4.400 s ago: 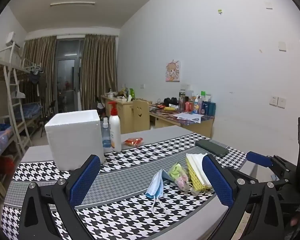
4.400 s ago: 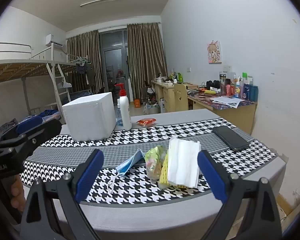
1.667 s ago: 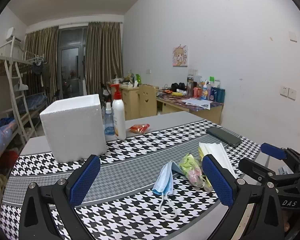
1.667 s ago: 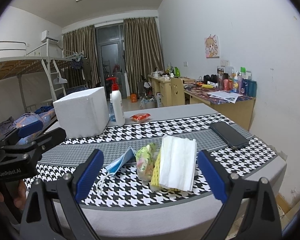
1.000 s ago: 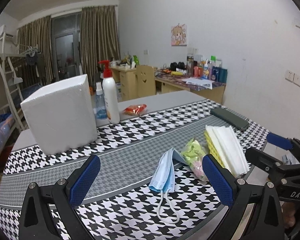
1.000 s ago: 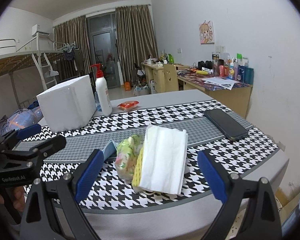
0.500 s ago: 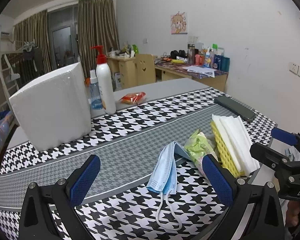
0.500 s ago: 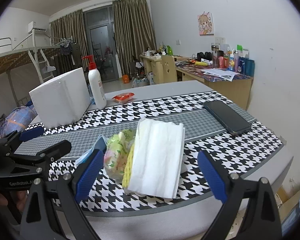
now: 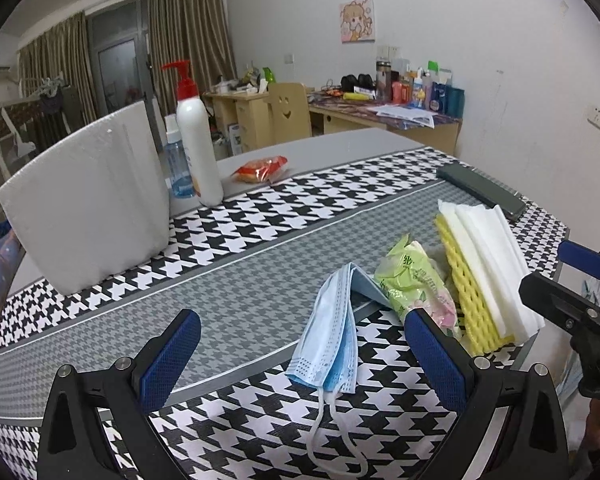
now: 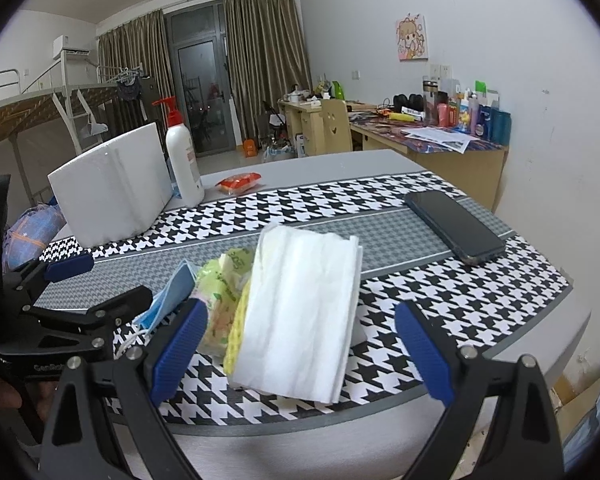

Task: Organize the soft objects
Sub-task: 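Move both grippers toward the blue mask and the white tissues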

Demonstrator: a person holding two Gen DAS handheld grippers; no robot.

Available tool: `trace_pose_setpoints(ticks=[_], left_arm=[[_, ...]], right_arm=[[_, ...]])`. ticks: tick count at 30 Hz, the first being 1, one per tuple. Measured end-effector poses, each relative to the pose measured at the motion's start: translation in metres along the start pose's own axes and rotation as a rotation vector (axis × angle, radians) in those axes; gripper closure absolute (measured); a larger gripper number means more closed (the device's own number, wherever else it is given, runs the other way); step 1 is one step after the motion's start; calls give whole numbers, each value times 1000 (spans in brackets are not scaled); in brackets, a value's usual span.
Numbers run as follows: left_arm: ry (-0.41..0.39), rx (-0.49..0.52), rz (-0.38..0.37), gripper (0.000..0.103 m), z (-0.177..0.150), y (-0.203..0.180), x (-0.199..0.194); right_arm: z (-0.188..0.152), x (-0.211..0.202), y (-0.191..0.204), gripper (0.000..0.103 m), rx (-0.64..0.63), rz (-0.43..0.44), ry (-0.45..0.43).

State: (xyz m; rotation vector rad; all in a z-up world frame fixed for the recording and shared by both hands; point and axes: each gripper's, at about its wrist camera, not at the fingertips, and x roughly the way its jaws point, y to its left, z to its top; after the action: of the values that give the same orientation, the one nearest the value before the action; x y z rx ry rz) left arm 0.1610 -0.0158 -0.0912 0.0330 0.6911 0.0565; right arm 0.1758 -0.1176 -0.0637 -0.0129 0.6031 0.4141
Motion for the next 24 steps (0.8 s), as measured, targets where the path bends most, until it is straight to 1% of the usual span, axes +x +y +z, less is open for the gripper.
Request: trace_pose_setpoints(ticks=[4, 5, 10, 11, 12, 13, 15, 17, 19, 20, 22, 24], left_arm=[[19, 8, -5, 1, 0, -3, 9], [23, 11, -2, 3, 0, -3, 10], [68, 12, -5, 16, -1, -4, 24], [73, 12, -8, 22, -1, -4, 25], [81, 12, -18, 25, -1, -4, 27], [90, 11, -28, 26, -1, -4, 29], [96, 12, -33, 30, -2, -5, 30], [101, 16, -43, 31, -2, -6, 32], [107, 9, -51, 35, -2, -6, 33], [107, 8, -55, 39, -1, -6, 33], [112, 15, -62, 41, 1, -8, 37], [121, 15, -72, 49, 0, -8, 38]], right_arm=[[0, 4, -9, 6, 17, -2, 18], [0, 5, -11, 6, 21, -3, 24], [-3, 12, -14, 6, 28, 11, 41], [-3, 14, -14, 6, 28, 13, 46], [-4, 16, -15, 6, 29, 17, 52], [-4, 16, -16, 7, 29, 21, 55], [-5, 19, -16, 15, 31, 33, 65], [-5, 21, -18, 16, 36, 38, 74], [-6, 21, -19, 21, 38, 49, 78], [-7, 22, -19, 25, 40, 56, 82], [-8, 23, -21, 27, 45, 67, 93], [-9, 24, -22, 33, 51, 73, 105]])
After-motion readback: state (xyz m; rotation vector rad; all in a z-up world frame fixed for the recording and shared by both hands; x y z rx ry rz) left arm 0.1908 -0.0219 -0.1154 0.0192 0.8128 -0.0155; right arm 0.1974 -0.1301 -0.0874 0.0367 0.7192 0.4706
